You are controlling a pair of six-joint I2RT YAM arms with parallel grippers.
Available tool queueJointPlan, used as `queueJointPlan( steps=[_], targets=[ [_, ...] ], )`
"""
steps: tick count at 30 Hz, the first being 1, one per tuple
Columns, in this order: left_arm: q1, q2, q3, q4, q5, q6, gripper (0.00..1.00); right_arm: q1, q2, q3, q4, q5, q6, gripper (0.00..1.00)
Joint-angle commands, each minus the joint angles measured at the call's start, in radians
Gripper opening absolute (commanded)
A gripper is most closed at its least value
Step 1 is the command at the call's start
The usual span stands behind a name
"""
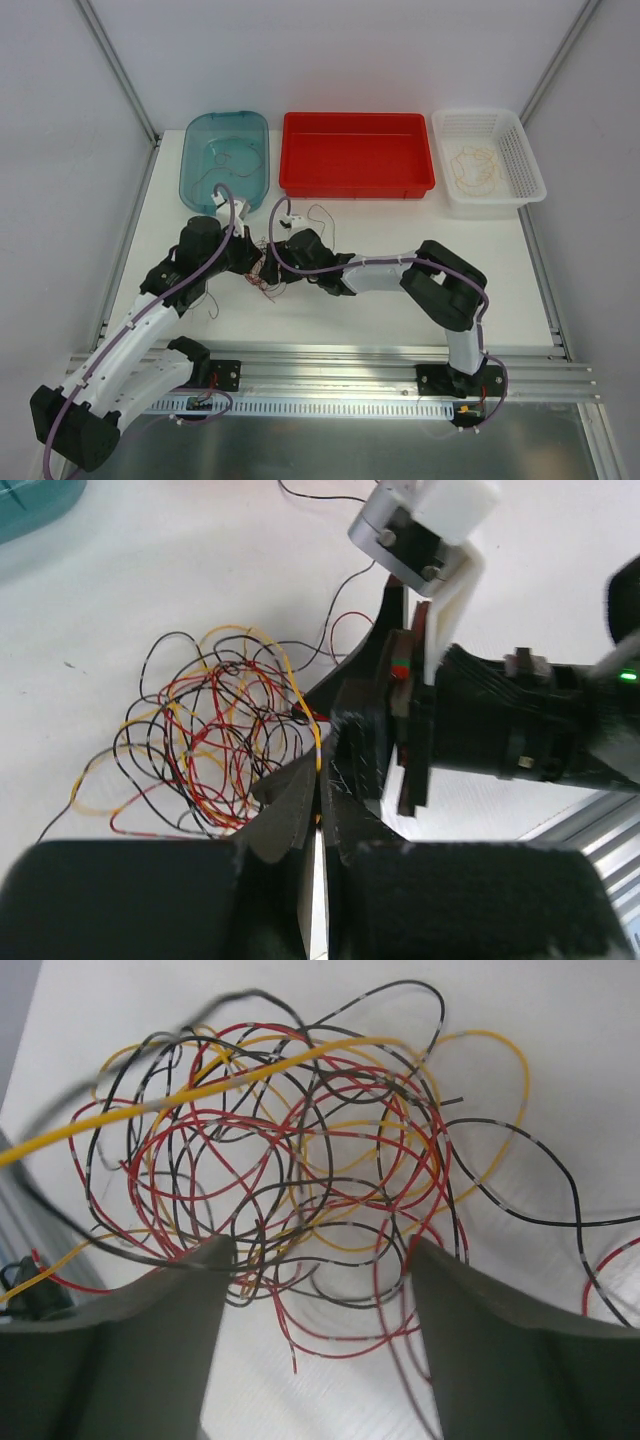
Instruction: Untangle the cables
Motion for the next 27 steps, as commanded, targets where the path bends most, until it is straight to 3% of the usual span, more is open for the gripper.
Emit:
queueJointPlan(
  steps=[1, 3, 7, 11, 19, 27],
  targets=[
    [0.002, -0.057, -0.012, 0.048, 0.046, -0.017, 0.00, 0.000, 0.024, 0.035, 0.043, 0.127, 0.084, 0.67],
    [0.002, -0.096, -0.012, 0.048, 0.047, -0.038, 0.00, -0.002, 0.024, 0.023, 0.026, 0.139, 0.087, 0.57],
    [0.002, -0.167, 0.021, 0.041, 0.037, -0.099, 0.00, -0.023, -0.016, -0.031, -0.049, 0.209, 0.098, 0.22],
    [0.002, -0.221, 0.167, -0.023, -0.012, -0.113, 0.00, -0.055, -0.094, -0.098, -0.195, 0.301, 0.109, 0.02],
    [0.002, -0.204, 0.445, -0.193, -0.230, -0.096, 0.00, -0.205, -0.339, -0.253, -0.440, 0.436, 0.098, 0.01],
    [0.002, -0.192, 0.577, -0.278, -0.440, -0.073, 0.00, -0.405, -0.615, -0.401, -0.582, 0.431, 0.021, 0.01]
  ],
)
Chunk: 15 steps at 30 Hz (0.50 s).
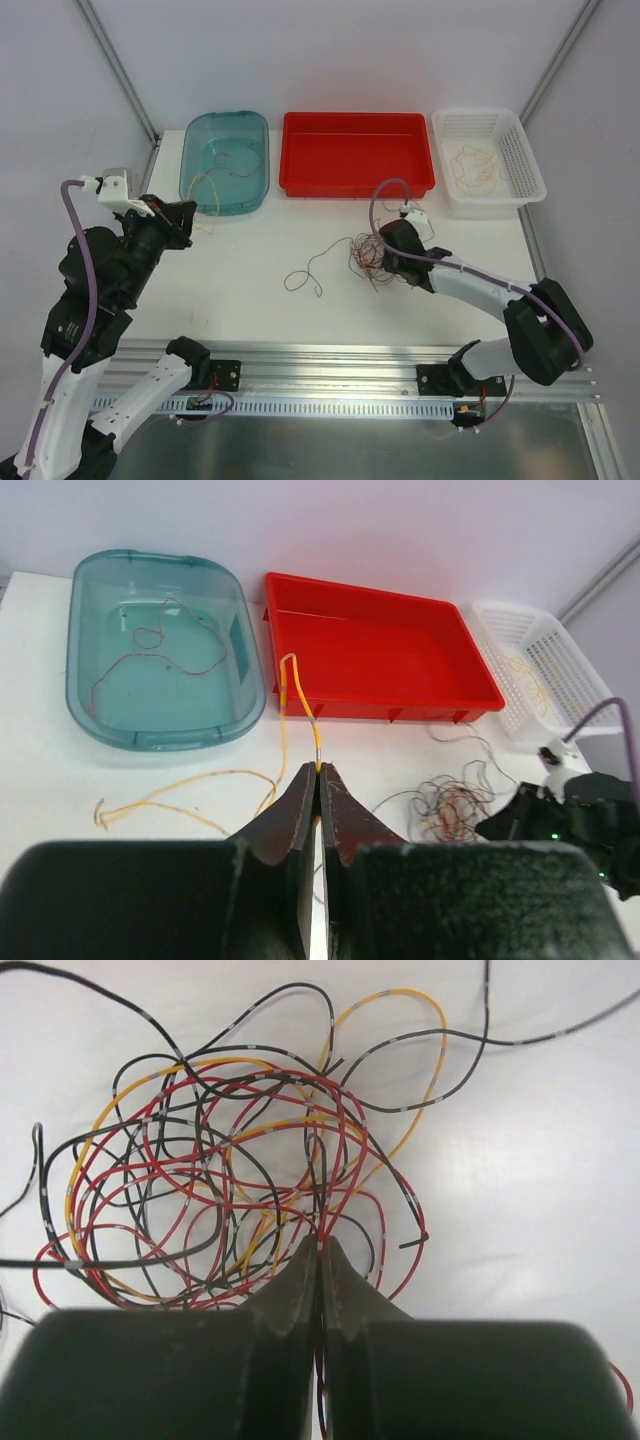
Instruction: Untangle the cables
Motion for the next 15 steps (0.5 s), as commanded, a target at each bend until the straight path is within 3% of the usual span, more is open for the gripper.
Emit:
queueJointPlan(
  steps=[1, 8, 10, 14, 15],
  targets=[
    [0.003, 0.008, 0.052, -0.056, -0.122, 0.018, 0.00, -0.081, -0.126, -0.038, -0.098, 0.020, -0.045, 0.01],
    [0.003, 0.031, 0.008, -0.065, -0.010, 0.021, 0.00, -0.091, -0.224, 0.007, -0.188, -0.130, -0.162, 0.03],
    [0.003, 0.044, -0.012, -0.065, 0.025, 0.021, 0.00, -0.054, -0.223, 0.024, -0.217, -0.178, -0.194, 0.08],
    [0.003, 0.103, -0.046, -0.065, 0.171, 0.040, 0.00, 0.053, -0.220, 0.111, -0.311, -0.164, -0.280, 0.29],
    [0.004, 0.112, -0.054, -0.065, 0.234, 0.050, 0.00, 0.088, -0.221, 0.161, -0.331, -0.163, -0.301, 0.41]
  ],
)
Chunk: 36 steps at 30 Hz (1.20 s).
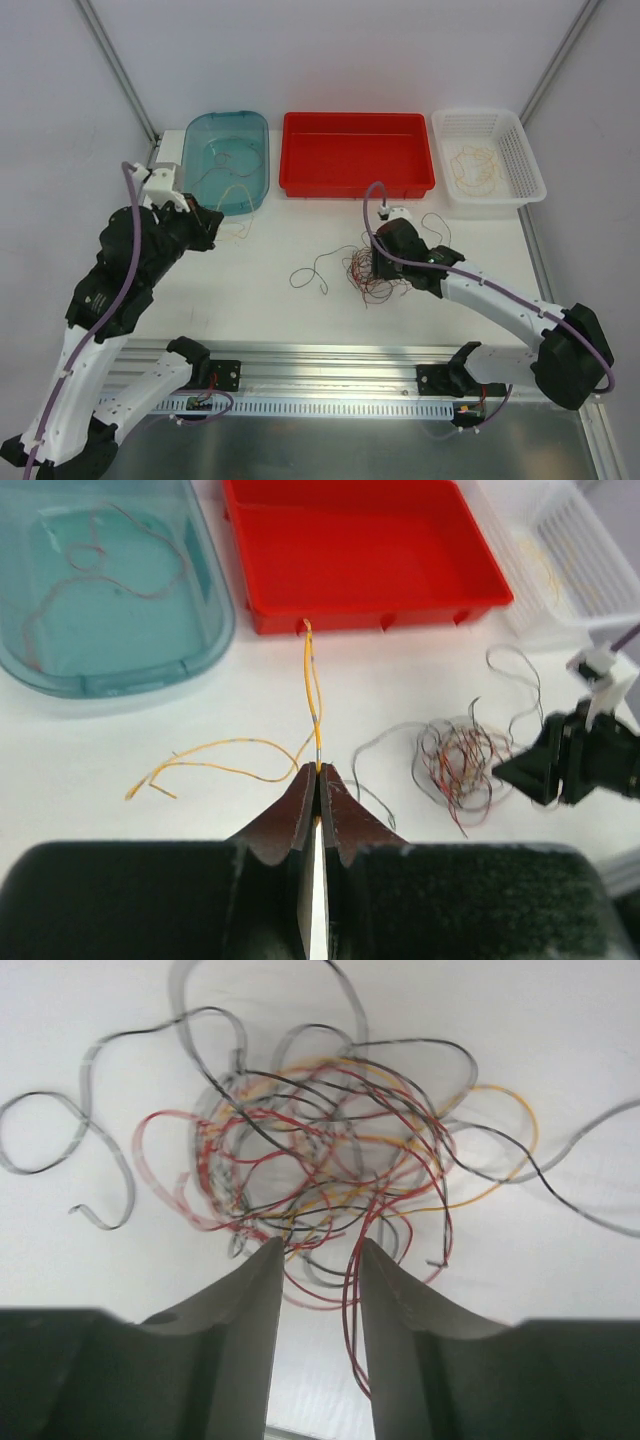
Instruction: Untangle the cables
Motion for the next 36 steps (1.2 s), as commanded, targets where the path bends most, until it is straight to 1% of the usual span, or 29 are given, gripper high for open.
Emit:
queueJointPlan(
  steps=[1, 2, 3, 5, 6, 9, 10, 12, 13, 15, 20, 23, 25, 26, 28, 31, 32, 34, 35, 36],
  targets=[
    [0.003, 0.064, -0.035, 0.002, 0.183, 0.044, 0.00, 0.077, -0.023, 0.134, -0.114, -0.029, -0.131, 0.48],
    [0.003, 0.075, -0.043, 0.002, 0.204, 0.047, 0.00, 0.091, -0.035, 0.159, -0.133, -0.027, -0.151, 0.53],
    [0.003, 0.081, -0.048, 0.002, 0.245, 0.055, 0.00, 0.112, -0.044, 0.194, -0.148, -0.032, -0.169, 0.61],
    [0.003, 0.105, -0.063, 0.003, 0.298, 0.068, 0.00, 0.128, -0.070, 0.224, -0.162, -0.081, -0.223, 0.67],
    [0.001, 0.112, -0.066, 0.003, 0.354, 0.078, 0.00, 0.148, -0.096, 0.233, -0.158, -0.136, -0.260, 0.71],
    [-0.001, 0.141, -0.077, 0.003, 0.446, 0.101, 0.00, 0.177, -0.136, 0.268, -0.112, -0.238, -0.317, 0.75],
    [-0.002, 0.144, -0.080, 0.003, 0.491, 0.104, 0.00, 0.181, -0.144, 0.282, -0.075, -0.310, -0.324, 0.77],
    [-0.007, 0.155, -0.082, 0.003, 0.522, 0.116, 0.00, 0.195, -0.152, 0.291, -0.032, -0.361, -0.334, 0.80],
    [-0.013, 0.156, -0.080, 0.005, 0.554, 0.121, 0.00, 0.198, -0.153, 0.294, 0.015, -0.403, -0.335, 0.81],
    [-0.017, 0.159, -0.077, 0.009, 0.586, 0.128, 0.00, 0.205, -0.143, 0.302, 0.057, -0.450, -0.334, 0.82],
    [-0.036, 0.158, -0.068, 0.020, 0.640, 0.142, 0.00, 0.208, -0.048, 0.351, 0.141, -0.506, -0.300, 0.83],
    [-0.039, 0.152, -0.068, 0.029, 0.648, 0.144, 0.00, 0.211, 0.005, 0.357, 0.206, -0.487, -0.242, 0.83],
    [-0.040, 0.148, -0.075, 0.037, 0.658, 0.145, 0.00, 0.211, 0.022, 0.351, 0.255, -0.461, -0.233, 0.83],
    [-0.040, 0.144, -0.079, 0.040, 0.664, 0.144, 0.00, 0.211, 0.032, 0.346, 0.272, -0.451, -0.198, 0.83],
    [-0.042, 0.141, -0.088, 0.044, 0.680, 0.145, 0.00, 0.211, 0.052, 0.337, 0.316, -0.451, -0.190, 0.81],
    [-0.044, 0.141, -0.105, 0.052, 0.684, 0.154, 0.00, 0.211, 0.077, 0.339, 0.339, -0.472, -0.183, 0.73],
    [-0.044, 0.142, -0.106, 0.055, 0.686, 0.156, 0.00, 0.211, 0.083, 0.343, 0.339, -0.474, -0.183, 0.64],
    [-0.044, 0.142, -0.114, 0.060, 0.683, 0.157, 0.00, 0.211, 0.092, 0.351, 0.339, -0.472, -0.193, 0.55],
    [-0.044, 0.144, -0.117, 0.064, 0.680, 0.159, 0.00, 0.211, 0.095, 0.353, 0.339, -0.467, -0.194, 0.42],
    [-0.044, 0.145, -0.121, 0.067, 0.675, 0.159, 0.00, 0.209, 0.091, 0.354, 0.330, -0.458, -0.202, 0.35]
  ],
)
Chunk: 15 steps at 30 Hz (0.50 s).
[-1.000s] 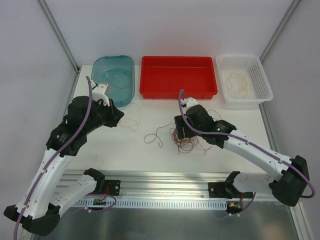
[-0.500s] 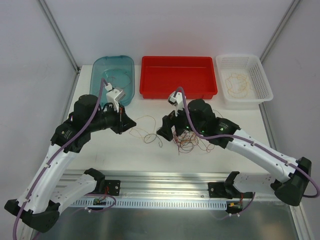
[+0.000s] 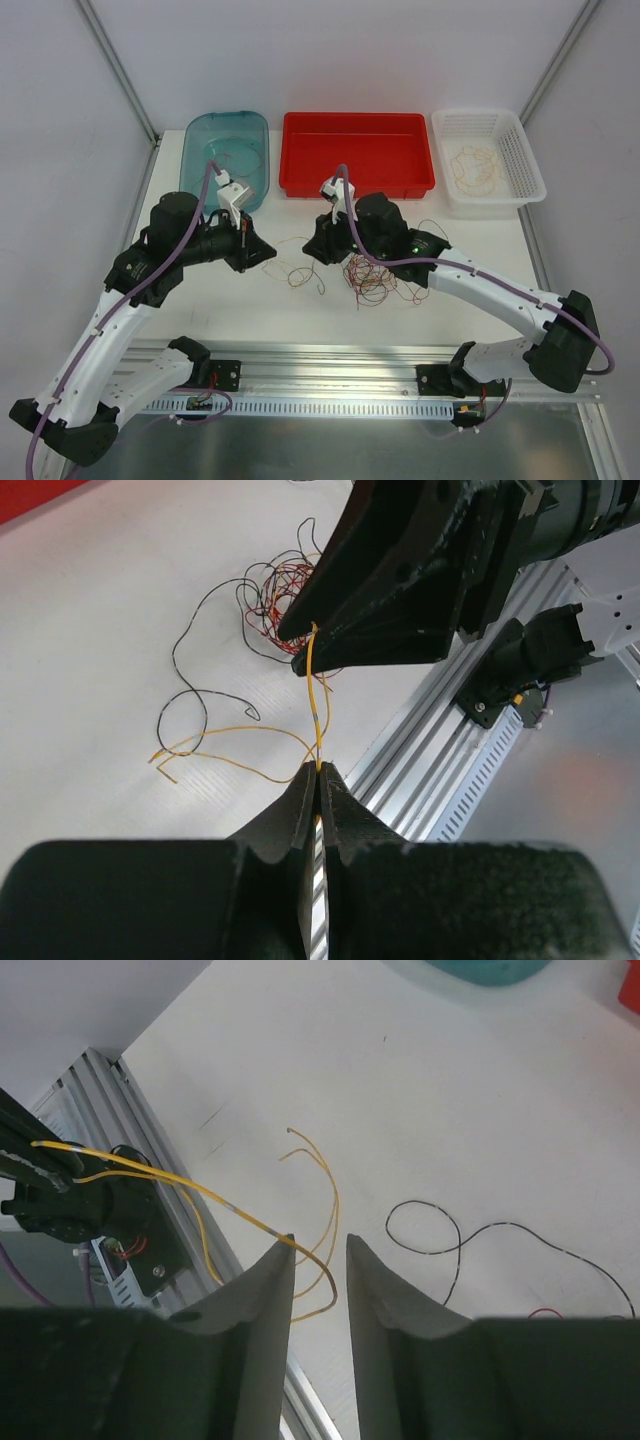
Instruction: Untangle the cables
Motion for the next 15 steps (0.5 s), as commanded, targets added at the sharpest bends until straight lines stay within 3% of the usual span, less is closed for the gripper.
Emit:
queueJointPlan(
  steps=[1, 2, 5, 6, 7, 8, 11, 12, 15],
  targets=[
    [-0.008, 0.000, -0.012, 0.051, 0.014, 0.033, 0.00, 0.005, -0.005, 0.041, 0.053, 0.002, -0.003, 0.28],
    [-0.008, 0.002, -0.015, 0.054, 0.003, 0.034, 0.00, 0.003, -0.012, 0.042, 0.045, 0.009, -0.009, 0.16],
    [-0.008, 0.011, -0.026, 0.062, -0.067, 0.031, 0.03, -0.001, -0.041, 0.062, -0.008, 0.062, -0.047, 0.01],
    [-0.008, 0.015, -0.025, 0.063, -0.093, 0.031, 0.07, -0.004, -0.051, 0.070, -0.047, 0.088, -0.058, 0.01],
    [-0.008, 0.024, -0.023, 0.065, -0.118, 0.030, 0.13, -0.011, -0.066, 0.078, -0.065, 0.097, -0.077, 0.01],
    [-0.007, 0.029, -0.019, 0.068, -0.162, 0.028, 0.26, -0.027, -0.074, 0.094, -0.100, 0.115, -0.086, 0.01],
    [-0.008, 0.035, -0.012, 0.088, -0.229, 0.028, 0.46, -0.075, -0.103, 0.139, -0.185, 0.164, -0.106, 0.01],
    [-0.007, 0.032, -0.012, 0.094, -0.240, 0.030, 0.61, -0.087, -0.106, 0.156, -0.212, 0.180, -0.107, 0.01],
    [-0.007, 0.020, -0.035, 0.111, -0.308, 0.039, 0.83, -0.138, -0.126, 0.223, -0.318, 0.293, -0.124, 0.01]
  ],
)
